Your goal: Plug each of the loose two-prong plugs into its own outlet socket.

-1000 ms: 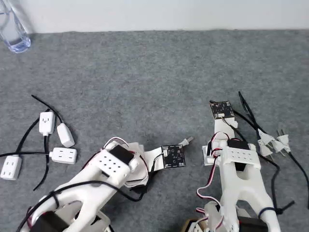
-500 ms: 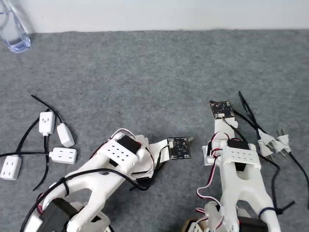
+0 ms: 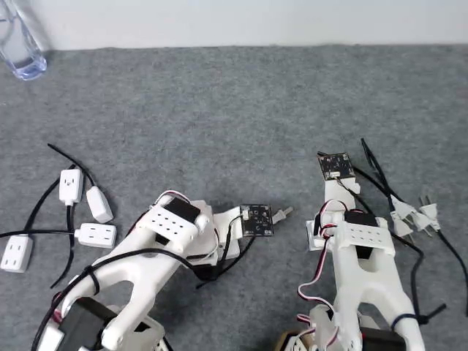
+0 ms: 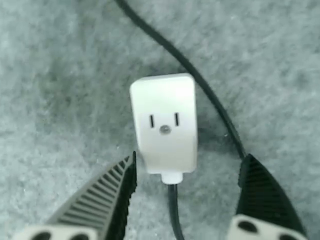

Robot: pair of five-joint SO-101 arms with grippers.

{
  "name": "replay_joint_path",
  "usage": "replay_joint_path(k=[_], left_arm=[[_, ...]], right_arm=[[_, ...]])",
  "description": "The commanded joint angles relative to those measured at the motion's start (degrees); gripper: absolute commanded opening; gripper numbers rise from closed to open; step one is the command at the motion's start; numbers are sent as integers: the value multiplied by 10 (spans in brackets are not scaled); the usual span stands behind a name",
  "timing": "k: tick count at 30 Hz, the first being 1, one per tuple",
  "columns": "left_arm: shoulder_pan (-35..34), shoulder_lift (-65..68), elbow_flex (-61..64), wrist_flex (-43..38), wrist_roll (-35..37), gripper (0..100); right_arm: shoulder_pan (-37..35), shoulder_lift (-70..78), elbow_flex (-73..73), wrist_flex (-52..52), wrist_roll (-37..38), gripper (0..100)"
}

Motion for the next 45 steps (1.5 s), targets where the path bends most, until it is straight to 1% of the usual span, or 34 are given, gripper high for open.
replay_joint_path(k=[1, 5, 10, 13, 17, 20, 23, 27, 29, 32, 38, 40, 45], left_arm=[[-15, 1, -15, -23, -5, 312], [-47, 1, -15, -63, -5, 312], [-51, 1, -15, -93, -4, 312], [-52, 24, -29, -107, -1, 312], [-64, 109, -124, -71, 45, 312], [-80, 188, -221, -13, 48, 312], [-84, 241, -285, 33, 57, 312], [-93, 246, -298, 18, 60, 312], [-94, 244, -301, 23, 60, 312], [-103, 216, -302, 16, 60, 312], [-167, 201, -305, -7, 56, 312], [-186, 201, -305, -18, 44, 312], [-209, 200, -331, -16, 38, 312]], right_arm=[[-4, -11, 0, -10, 7, 296], [-4, -11, 0, -10, 7, 296], [-4, -11, 0, -10, 7, 296], [-4, -11, 0, -9, 7, 296], [-4, -11, 0, -8, 7, 296], [-4, -11, 0, -8, 7, 296], [-4, -11, 0, -8, 7, 296], [-4, -11, 0, -8, 8, 296], [-4, -11, 0, -8, 8, 296], [-4, -11, 0, -8, 8, 296], [-4, -11, 0, -7, 7, 296], [-4, -11, 0, -7, 7, 296], [-4, -11, 1, -7, 7, 296]])
